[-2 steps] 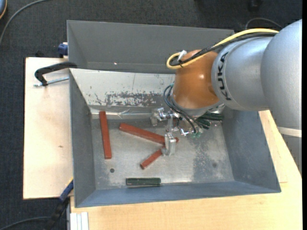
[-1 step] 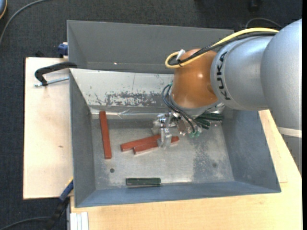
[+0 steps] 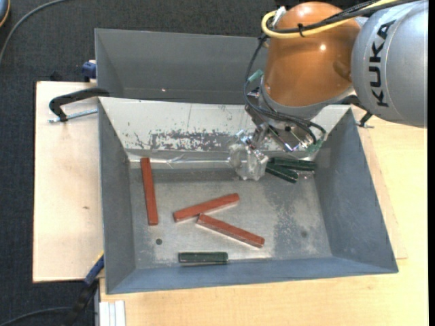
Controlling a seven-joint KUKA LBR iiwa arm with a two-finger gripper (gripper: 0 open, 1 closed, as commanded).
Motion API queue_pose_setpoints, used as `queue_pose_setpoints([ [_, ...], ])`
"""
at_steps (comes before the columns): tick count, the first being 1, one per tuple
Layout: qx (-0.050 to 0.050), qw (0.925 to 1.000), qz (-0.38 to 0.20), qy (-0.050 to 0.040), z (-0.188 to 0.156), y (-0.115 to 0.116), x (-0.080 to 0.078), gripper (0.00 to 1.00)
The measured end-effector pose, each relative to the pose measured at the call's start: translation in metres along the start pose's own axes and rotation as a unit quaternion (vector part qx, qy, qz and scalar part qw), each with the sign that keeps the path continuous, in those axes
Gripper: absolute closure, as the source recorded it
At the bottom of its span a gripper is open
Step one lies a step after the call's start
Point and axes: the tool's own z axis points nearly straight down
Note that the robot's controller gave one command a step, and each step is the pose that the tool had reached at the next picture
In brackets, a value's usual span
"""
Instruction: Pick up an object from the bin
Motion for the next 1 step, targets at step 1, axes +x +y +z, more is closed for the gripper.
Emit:
queue_pose_setpoints([
  [1, -0.002, 1.0, 0.001, 0.0028, 0.0032, 0.0003, 0.0012, 0.0],
])
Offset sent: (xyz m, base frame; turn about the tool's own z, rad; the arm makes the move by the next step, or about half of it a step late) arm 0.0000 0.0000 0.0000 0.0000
